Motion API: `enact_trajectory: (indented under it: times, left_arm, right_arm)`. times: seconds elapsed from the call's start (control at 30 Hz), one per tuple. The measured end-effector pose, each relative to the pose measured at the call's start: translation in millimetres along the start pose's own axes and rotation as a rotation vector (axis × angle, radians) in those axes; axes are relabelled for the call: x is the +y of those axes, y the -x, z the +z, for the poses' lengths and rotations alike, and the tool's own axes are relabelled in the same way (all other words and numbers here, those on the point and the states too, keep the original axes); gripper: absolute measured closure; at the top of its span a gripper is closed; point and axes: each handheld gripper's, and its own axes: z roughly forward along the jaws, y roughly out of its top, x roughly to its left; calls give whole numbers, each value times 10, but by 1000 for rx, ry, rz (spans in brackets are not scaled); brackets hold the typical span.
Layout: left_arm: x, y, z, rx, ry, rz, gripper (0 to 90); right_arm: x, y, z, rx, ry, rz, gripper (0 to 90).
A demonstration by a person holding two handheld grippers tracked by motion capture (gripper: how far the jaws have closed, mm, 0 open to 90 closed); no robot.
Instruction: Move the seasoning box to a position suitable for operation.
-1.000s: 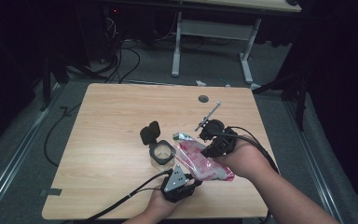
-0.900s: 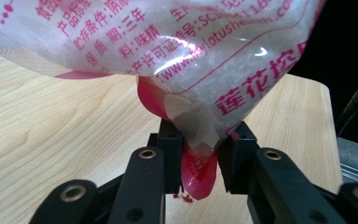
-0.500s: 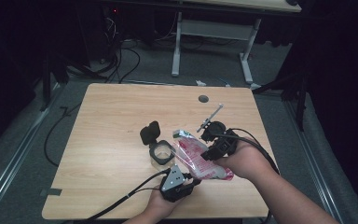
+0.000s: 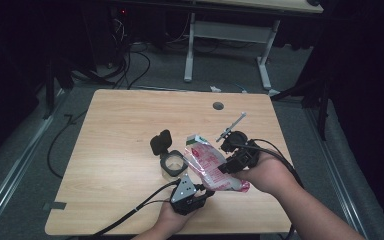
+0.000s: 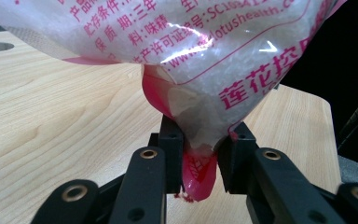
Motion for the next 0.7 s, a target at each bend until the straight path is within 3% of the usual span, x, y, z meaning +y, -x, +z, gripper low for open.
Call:
enact_trajectory:
  times: [0.13, 0.3, 0.43, 0.5, 0.7]
  left_arm:
    - [1, -5, 0, 0, -3, -3, 739]
    - [5, 1, -1, 0, -7, -1, 739]
    - [13, 23, -3, 3, -16, 9, 738]
    - [26, 33, -7, -3, -22, -4, 738]
    - [46, 52, -37, 4, -29, 22, 735]
  right_arm:
    - [-7, -4, -4, -5, -4, -4, 711]
    - [3, -25, 12, -18, -21, -29, 878]
    - [60, -47, 23, -21, -33, -30, 887]
    - [98, -52, 18, -19, -33, -33, 889]
    - [211, -90, 12, -18, -45, -32, 891]
